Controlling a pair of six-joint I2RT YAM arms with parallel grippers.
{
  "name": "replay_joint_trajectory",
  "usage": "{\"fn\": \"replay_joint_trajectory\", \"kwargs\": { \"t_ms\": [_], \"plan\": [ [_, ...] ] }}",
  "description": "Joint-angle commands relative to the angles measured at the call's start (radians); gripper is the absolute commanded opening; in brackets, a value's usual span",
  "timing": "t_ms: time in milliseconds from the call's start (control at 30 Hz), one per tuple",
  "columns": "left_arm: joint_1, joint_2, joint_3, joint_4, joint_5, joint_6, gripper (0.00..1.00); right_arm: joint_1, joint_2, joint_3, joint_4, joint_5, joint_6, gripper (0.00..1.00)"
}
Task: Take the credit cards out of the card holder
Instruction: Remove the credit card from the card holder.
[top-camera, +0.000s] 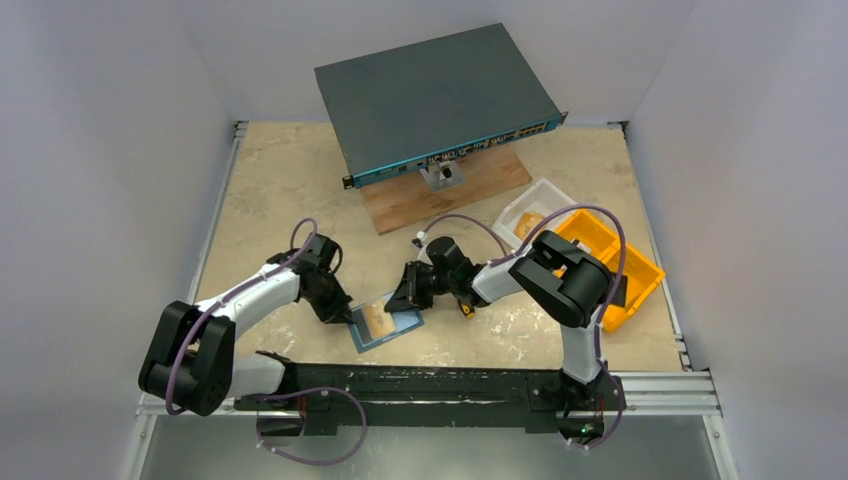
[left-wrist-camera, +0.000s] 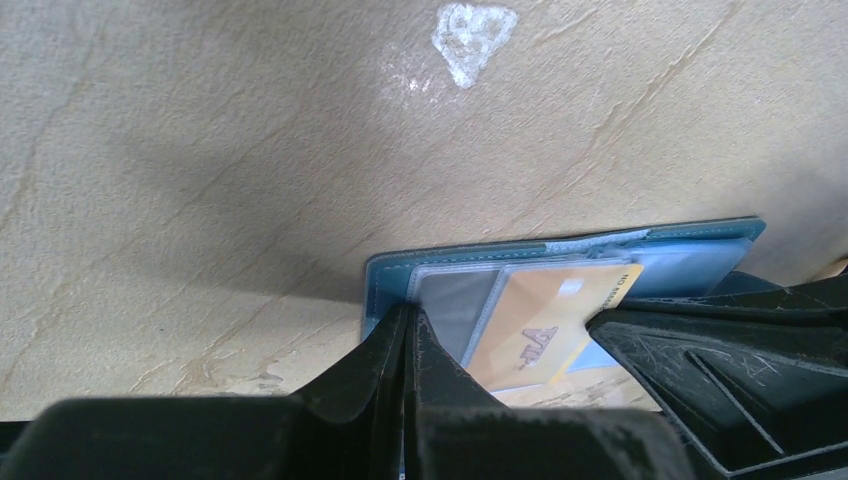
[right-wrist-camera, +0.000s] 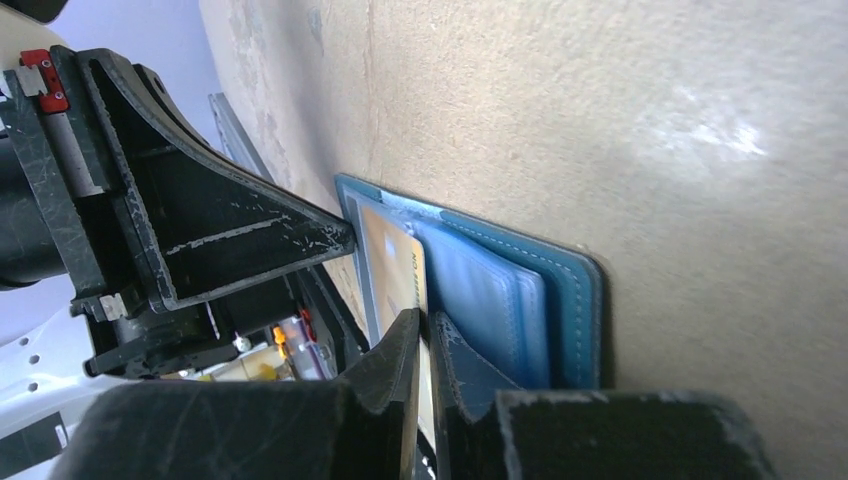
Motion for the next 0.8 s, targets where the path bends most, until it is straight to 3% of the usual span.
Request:
{"fn": "replay_joint_trajectory", "kwargs": {
  "t_ms": [0,367,767],
  "plan": [
    [-0.001,0.017,-0.004,-0.024,-0.067,0.010,0.00,-0.029,-0.046,-0.042,-0.028,0.066,-0.004,0.04],
    [-0.001,0.023,0.031,-0.021,-0.055,0.080,0.00,-0.033,-0.092,-0.097,-0.019,0.111,0.012,0.00],
    [-0.002,-0.021,0.069,-0.033,-0.029,0.137,0.00,-0.035,-0.208,-0.095,-0.129,0.161,-0.047,0.00]
  ]
}}
